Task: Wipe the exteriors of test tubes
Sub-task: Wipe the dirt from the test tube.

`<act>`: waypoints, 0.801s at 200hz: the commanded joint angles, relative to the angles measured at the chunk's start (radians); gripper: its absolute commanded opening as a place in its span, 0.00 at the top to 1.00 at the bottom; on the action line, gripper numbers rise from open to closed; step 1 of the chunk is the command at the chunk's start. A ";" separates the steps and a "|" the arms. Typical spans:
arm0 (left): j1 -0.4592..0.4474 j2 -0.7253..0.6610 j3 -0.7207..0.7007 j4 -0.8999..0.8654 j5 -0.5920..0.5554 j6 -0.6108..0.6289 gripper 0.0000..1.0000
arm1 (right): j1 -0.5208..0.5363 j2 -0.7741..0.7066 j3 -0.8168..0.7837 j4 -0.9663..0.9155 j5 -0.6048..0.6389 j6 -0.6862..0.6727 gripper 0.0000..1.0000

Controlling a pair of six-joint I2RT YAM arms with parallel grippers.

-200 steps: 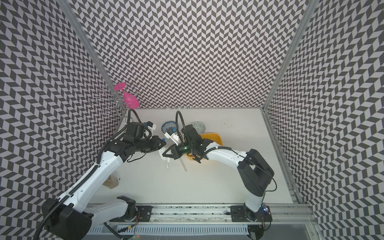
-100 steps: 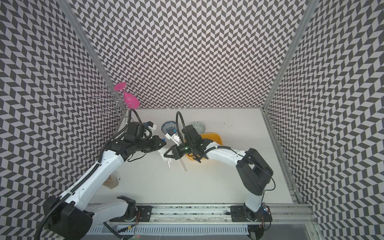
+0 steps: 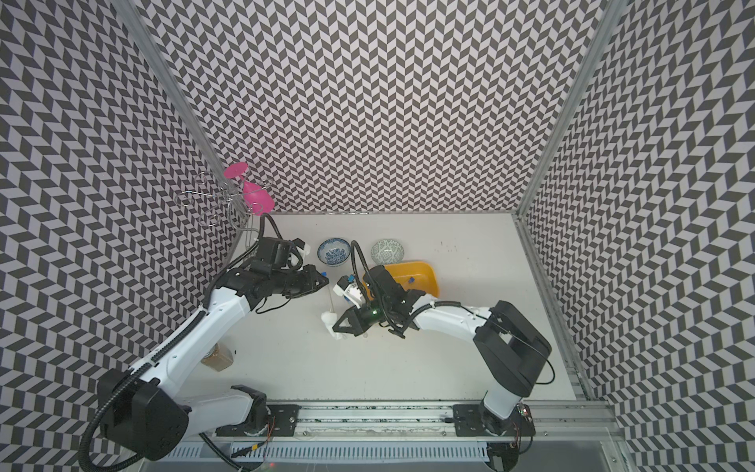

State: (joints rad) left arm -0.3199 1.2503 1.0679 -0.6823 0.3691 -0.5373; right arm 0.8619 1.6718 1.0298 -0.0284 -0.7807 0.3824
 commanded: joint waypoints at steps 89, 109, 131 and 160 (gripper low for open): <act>0.004 -0.084 -0.046 -0.005 0.044 -0.023 0.85 | -0.062 0.132 0.270 -0.066 0.002 -0.090 1.00; 0.005 -0.083 -0.043 -0.006 0.041 -0.020 0.85 | -0.077 0.122 0.270 -0.069 -0.005 -0.089 1.00; 0.005 -0.078 -0.024 -0.015 0.033 -0.011 0.85 | -0.099 0.082 0.229 -0.044 -0.012 -0.062 1.00; 0.004 -0.076 0.007 -0.019 0.047 0.005 0.85 | -0.142 0.027 0.130 0.050 -0.034 0.009 1.00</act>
State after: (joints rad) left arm -0.3199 1.1889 1.0309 -0.6842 0.3916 -0.5480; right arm 0.7578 1.7592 1.2255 -0.0708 -0.8005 0.3405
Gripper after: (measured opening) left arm 0.151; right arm 0.047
